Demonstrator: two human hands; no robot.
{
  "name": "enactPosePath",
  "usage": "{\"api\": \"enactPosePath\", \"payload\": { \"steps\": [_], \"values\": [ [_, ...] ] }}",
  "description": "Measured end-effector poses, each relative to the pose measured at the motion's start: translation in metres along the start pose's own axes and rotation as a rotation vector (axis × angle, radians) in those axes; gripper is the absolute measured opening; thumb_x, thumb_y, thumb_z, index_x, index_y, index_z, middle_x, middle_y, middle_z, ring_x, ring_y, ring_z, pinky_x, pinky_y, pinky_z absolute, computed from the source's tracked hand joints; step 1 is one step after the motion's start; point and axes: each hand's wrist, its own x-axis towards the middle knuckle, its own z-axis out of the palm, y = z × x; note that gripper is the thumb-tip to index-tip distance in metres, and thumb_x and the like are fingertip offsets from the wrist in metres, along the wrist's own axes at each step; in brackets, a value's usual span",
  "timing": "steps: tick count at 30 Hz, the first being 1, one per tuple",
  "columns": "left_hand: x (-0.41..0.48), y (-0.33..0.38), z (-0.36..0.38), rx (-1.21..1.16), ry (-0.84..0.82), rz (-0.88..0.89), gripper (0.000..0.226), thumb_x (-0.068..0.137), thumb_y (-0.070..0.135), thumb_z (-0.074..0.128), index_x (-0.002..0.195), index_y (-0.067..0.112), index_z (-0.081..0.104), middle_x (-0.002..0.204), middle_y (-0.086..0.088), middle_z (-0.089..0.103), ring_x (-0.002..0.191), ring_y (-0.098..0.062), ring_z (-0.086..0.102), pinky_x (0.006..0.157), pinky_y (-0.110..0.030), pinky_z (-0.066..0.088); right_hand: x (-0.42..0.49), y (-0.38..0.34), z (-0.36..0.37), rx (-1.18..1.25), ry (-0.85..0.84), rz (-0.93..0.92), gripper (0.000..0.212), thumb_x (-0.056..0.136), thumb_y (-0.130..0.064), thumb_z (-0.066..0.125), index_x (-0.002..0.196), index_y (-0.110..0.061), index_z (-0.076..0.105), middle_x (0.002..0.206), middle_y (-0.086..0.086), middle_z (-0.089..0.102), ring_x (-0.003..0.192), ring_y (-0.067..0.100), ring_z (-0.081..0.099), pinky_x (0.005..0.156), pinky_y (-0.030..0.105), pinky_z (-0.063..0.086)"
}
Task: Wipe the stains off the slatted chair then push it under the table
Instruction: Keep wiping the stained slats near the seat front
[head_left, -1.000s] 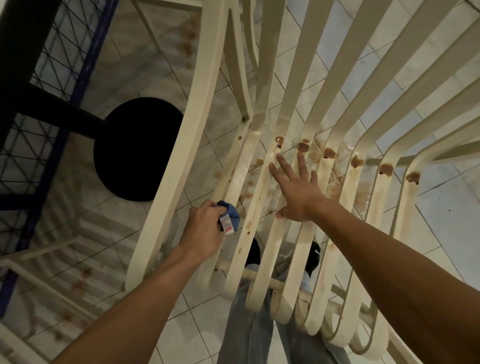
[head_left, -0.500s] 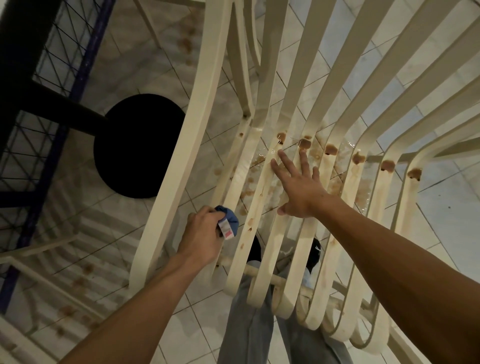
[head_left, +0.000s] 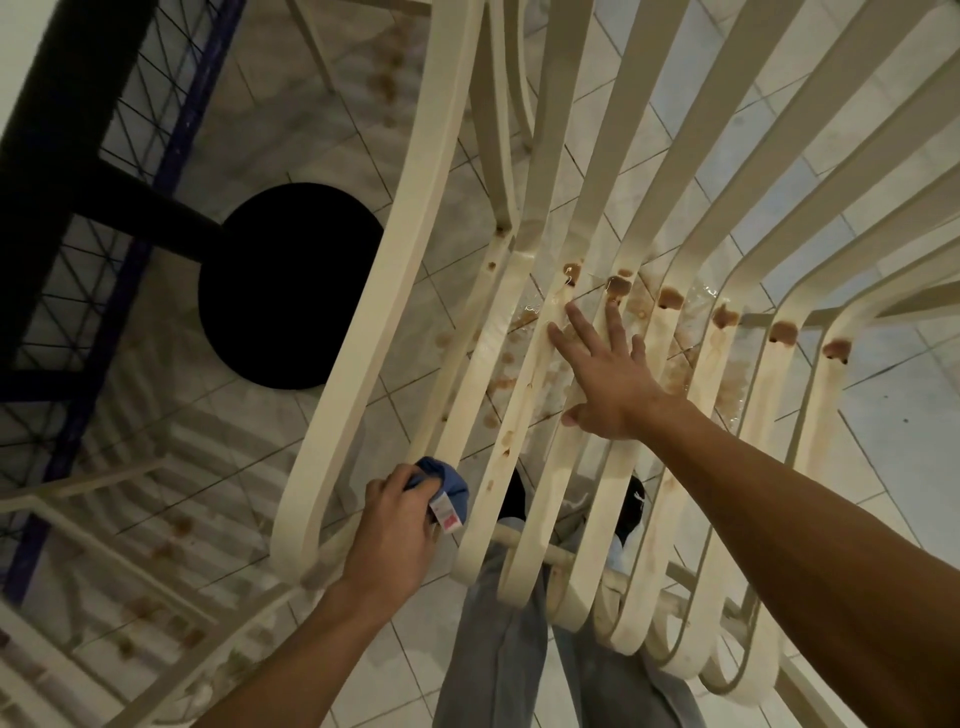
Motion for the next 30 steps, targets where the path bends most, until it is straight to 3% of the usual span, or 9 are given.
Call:
{"api": "enactPosePath", "payload": {
  "steps": [6, 11, 19, 30],
  "values": [
    [0.005, 0.005, 0.005, 0.022, 0.02, -0.033, 0.034, 0.082, 0.002, 0.066, 0.114, 0.015, 0.065, 0.118, -0.006, 0.057, 0.1, -0.027, 0.053, 0.087, -0.034, 0.048, 0.0, -0.002, 0.005, -0.018, 0.011, 0.008, 0.108, 0.085, -0.03, 0.071, 0.155, -0.026, -0.011, 0.158, -0.001, -0.031, 0.141, 0.038, -0.034, 0.116, 0.064, -0.004],
    [0.043, 0.027, -0.003, 0.026, 0.098, 0.005, 0.043, 0.089, 0.0, 0.057, 0.127, 0.019, 0.059, 0.127, -0.002, 0.051, 0.109, -0.027, 0.043, 0.09, -0.031, 0.041, -0.007, -0.005, 0.009, 0.004, 0.073, 0.023, 0.099, 0.087, -0.025, 0.07, 0.156, -0.027, -0.001, 0.161, 0.002, -0.023, 0.145, 0.037, -0.025, 0.116, 0.061, -0.004],
    [-0.004, -0.014, 0.01, 0.017, -0.012, 0.086, 0.036, 0.074, -0.004, 0.07, 0.106, 0.014, 0.07, 0.112, -0.004, 0.062, 0.096, -0.023, 0.059, 0.086, -0.035, 0.053, -0.03, -0.012, 0.029, 0.056, 0.163, 0.08, 0.074, 0.096, -0.029, 0.058, 0.155, -0.022, 0.014, 0.164, 0.007, -0.009, 0.149, 0.035, -0.014, 0.121, 0.053, 0.003],
    [-0.016, -0.003, 0.015, -0.026, 0.026, -0.018, 0.039, 0.074, -0.007, 0.069, 0.107, 0.013, 0.069, 0.108, -0.008, 0.063, 0.094, -0.027, 0.06, 0.082, -0.039, 0.055, -0.033, -0.012, 0.029, 0.082, 0.174, 0.112, 0.073, 0.096, -0.034, 0.057, 0.155, -0.021, 0.016, 0.164, 0.005, -0.006, 0.149, 0.034, -0.01, 0.122, 0.05, 0.006]
  ]
}}
